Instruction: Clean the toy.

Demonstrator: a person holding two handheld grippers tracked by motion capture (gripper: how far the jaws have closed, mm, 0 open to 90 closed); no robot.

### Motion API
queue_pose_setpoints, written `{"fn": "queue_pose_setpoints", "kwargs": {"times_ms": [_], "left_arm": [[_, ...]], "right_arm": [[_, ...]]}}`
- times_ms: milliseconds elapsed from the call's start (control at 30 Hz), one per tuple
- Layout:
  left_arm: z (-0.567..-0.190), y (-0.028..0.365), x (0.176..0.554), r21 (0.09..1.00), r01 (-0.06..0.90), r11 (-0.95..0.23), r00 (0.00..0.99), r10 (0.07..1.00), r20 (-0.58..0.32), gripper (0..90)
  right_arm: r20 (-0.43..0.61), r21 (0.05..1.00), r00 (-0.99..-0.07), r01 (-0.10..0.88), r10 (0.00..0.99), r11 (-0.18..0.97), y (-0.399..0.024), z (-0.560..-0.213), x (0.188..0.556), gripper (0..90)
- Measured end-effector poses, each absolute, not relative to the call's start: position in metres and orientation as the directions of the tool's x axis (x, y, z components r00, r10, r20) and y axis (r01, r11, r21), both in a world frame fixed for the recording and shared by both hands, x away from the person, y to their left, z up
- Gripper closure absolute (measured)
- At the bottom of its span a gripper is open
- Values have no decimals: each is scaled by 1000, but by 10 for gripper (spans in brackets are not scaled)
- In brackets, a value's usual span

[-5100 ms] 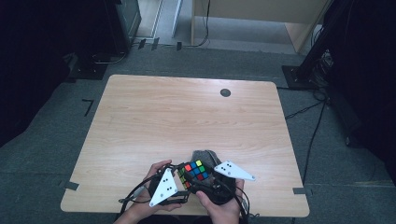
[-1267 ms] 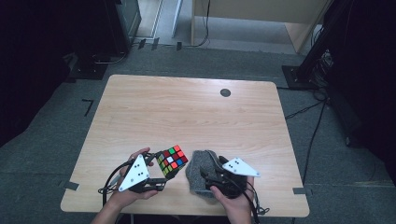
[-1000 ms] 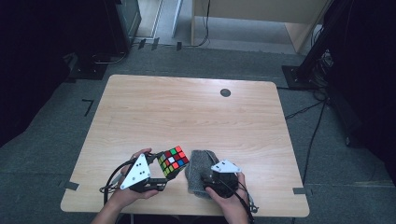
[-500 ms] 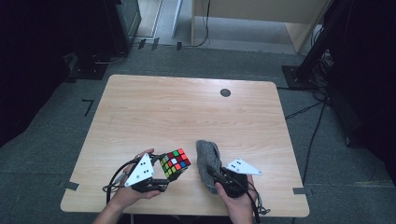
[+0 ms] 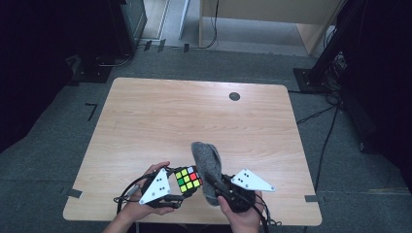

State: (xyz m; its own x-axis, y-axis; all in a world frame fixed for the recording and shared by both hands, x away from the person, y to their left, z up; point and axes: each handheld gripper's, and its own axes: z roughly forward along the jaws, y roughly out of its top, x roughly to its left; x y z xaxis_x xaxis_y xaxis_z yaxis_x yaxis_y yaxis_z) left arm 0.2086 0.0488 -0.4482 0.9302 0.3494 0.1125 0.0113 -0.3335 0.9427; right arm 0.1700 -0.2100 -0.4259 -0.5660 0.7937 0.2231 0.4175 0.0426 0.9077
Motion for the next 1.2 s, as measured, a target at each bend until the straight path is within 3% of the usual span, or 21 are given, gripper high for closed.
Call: {"fn": "queue_pose_setpoints", "kwargs": {"times_ms": [133,333,433,500,600,767,867,967,1067,1200], "left_arm": [[-445,51,211,946,16,-324,925,363,109,336],[-449,45,207,934,6,-358,929,348,127,336],[-445,48,207,943,9,-332,932,345,113,336],[-442,52,210,957,29,-289,933,353,78,336],[-443,52,211,944,15,-330,920,375,117,337],[-449,46,209,935,13,-353,931,345,117,336],[-449,43,206,935,-5,-354,932,338,133,337],[-447,47,208,949,1,-314,932,344,113,338],[-446,51,210,949,1,-315,920,372,123,338],[-451,48,211,925,-12,-379,907,385,169,338]], "right_arm": [[297,894,-542,448,786,-28,-218,-432,172,738],[248,943,-667,333,703,-17,-203,-405,155,727],[260,933,-638,360,725,-17,-206,-411,159,728],[225,909,-575,415,787,44,-210,-420,167,730],[300,897,-561,442,772,-28,-217,-424,169,729],[271,944,-673,326,688,-53,-209,-401,154,720],[286,930,-659,365,695,-37,-206,-406,157,717],[347,882,-575,469,741,-49,-217,-422,172,722],[420,851,-540,513,729,-109,-228,-432,178,721],[361,907,-630,409,688,-101,-218,-408,162,715]]}}
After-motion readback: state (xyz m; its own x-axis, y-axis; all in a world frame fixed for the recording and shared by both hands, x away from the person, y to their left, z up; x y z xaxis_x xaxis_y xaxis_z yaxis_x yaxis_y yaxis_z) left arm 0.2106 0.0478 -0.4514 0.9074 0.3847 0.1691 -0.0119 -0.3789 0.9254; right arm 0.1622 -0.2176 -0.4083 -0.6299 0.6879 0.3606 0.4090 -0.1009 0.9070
